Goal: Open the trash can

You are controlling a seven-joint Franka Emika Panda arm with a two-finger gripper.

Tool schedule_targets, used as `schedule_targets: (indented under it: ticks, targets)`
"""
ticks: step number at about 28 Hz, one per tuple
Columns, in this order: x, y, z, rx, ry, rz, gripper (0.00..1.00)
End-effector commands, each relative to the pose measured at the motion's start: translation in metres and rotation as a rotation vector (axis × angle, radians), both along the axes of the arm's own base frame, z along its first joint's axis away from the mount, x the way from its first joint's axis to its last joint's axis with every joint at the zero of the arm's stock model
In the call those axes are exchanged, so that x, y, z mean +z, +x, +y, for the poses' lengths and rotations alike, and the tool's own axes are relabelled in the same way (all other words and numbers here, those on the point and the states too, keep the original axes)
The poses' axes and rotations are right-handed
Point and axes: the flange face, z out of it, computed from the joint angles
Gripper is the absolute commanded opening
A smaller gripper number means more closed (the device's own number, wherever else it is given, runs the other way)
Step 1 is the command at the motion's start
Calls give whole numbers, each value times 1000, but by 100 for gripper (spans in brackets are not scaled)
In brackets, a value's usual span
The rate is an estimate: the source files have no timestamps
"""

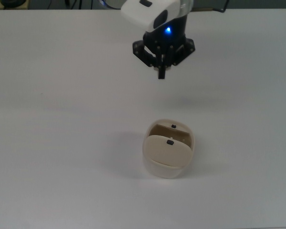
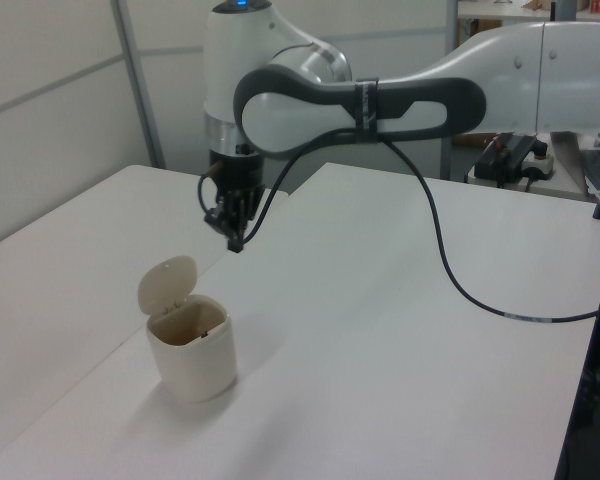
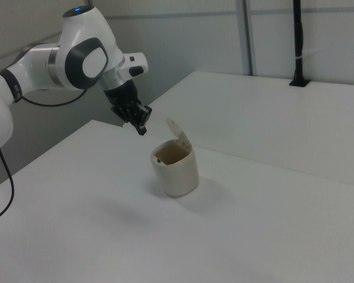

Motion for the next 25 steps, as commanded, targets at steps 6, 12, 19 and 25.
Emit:
schedule_targets:
  ticks: [6,12,19,25]
  targets:
    - [-11,-39,-22,29,-27,151,0]
    - [10,-57,-36,10,-22,135,0]
    - [23,-72,-57,13,-19,131,0]
    - [36,-80,-81,9,-11,132,0]
